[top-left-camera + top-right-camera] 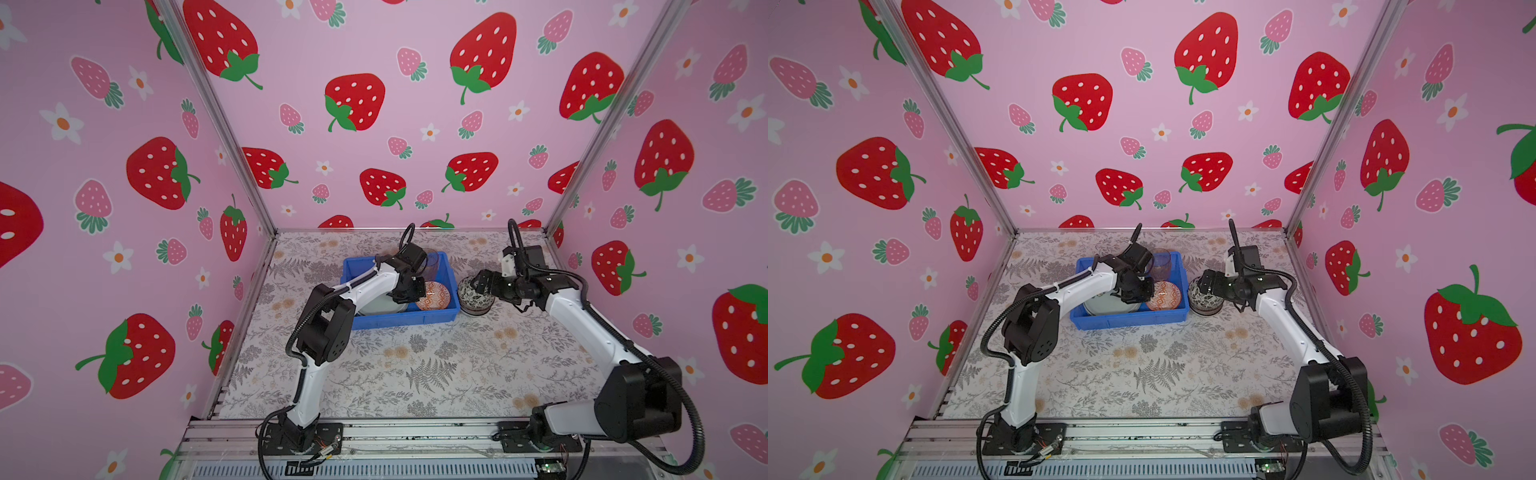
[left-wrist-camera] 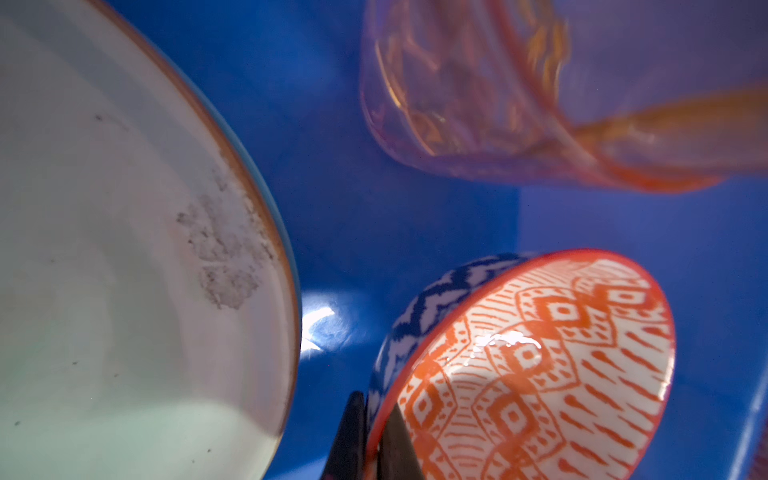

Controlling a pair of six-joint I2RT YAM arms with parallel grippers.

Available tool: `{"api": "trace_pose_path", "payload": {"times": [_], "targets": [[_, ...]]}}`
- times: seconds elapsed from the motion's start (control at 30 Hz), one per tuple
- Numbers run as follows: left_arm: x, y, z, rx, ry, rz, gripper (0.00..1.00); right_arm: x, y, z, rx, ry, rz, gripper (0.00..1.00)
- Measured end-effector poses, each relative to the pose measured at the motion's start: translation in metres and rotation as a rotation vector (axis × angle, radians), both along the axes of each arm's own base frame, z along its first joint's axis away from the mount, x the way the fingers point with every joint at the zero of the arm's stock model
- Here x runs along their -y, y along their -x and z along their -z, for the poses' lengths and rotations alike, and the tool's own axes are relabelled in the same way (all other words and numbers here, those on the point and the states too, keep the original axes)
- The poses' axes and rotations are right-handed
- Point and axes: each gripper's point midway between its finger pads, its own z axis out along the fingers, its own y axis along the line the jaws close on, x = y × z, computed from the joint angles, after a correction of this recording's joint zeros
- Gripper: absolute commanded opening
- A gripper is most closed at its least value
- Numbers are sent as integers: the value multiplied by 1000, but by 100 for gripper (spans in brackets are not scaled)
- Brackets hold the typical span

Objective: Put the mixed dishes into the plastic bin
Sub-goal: 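Lower the orange bowl with the left gripper into the bin beside the glass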

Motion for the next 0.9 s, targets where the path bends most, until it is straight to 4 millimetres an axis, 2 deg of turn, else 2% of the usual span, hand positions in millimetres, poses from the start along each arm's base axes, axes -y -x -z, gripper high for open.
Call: {"api": "trace_pose_path", "payload": {"times": [0.13, 0.43, 0.8, 0.9], "targets": [[1, -1, 4, -3, -1, 0, 5, 0, 0, 0, 2, -1, 0, 98], [2, 1, 10, -12, 7, 3, 35, 1, -1, 0, 3, 1, 4, 98], [6, 5, 8, -14, 11, 8, 58, 7, -3, 1, 14, 35, 3, 98], [8, 10, 1, -10, 8, 17, 63, 11, -6, 4, 14, 63, 10, 98]]}}
